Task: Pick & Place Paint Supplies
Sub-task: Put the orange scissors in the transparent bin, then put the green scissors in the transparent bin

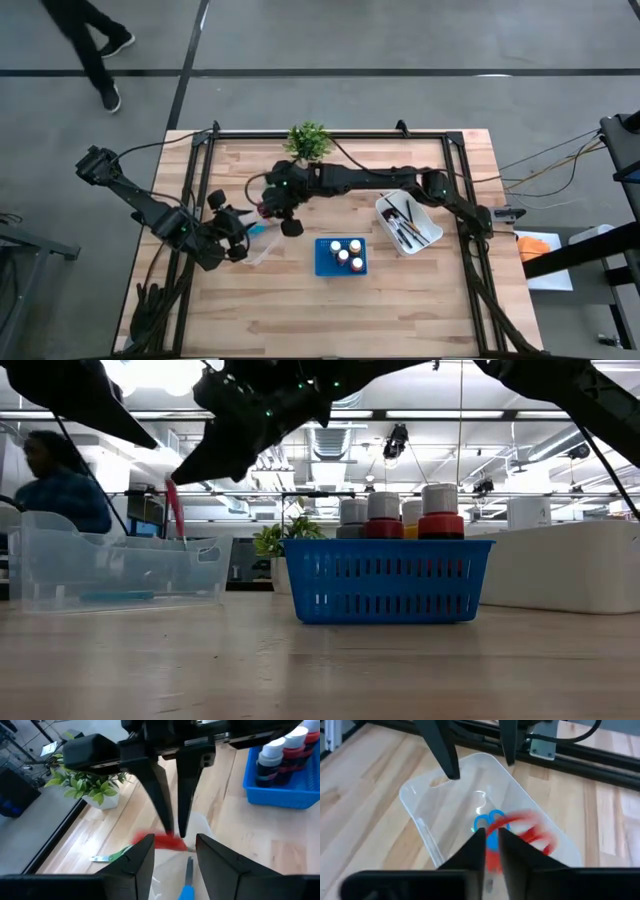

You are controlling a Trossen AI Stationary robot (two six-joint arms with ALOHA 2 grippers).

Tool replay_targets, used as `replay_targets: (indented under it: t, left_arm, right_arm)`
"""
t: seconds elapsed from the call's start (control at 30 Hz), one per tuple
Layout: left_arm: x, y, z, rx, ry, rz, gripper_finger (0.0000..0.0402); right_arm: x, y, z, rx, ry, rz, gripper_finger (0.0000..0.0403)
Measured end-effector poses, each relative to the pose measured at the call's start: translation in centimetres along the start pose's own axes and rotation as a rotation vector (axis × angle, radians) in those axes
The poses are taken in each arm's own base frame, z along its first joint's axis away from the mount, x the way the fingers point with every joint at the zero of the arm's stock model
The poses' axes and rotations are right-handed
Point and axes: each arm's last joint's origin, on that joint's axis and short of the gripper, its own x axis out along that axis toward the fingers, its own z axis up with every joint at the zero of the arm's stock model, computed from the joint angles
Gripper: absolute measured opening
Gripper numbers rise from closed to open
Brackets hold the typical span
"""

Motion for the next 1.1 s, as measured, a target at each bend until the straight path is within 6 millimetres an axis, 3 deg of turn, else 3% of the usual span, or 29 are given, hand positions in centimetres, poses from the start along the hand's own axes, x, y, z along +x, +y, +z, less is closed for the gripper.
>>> replay_targets:
  t: [0.3,0.57,0.83,1.1]
  left_arm:
    - [0.0,0.0,0.0,0.003,0.002,0.001,0.0152]
    - [0.0,0.1,-0.1,0.011,0.009,0.002,0.0152]
    - [0.1,0.1,-0.4,0.017,0.029,-0.007,0.0152]
    - [0.9,0.4,0.8,-0.099,-0.051,0.074,0.0152]
  right_arm:
    - [-0.2,-0.4,-0.2,0.035,0.005,0.011,0.0162]
    - [-1.3,0.2,0.0,0.101,0.065,0.030,0.0200]
    - [-5.9,3.2,1.1,0.219,0.252,0.021,0.0201]
    - [-12.1,9.4,2.9,0.224,0.370,-0.252,0.0201]
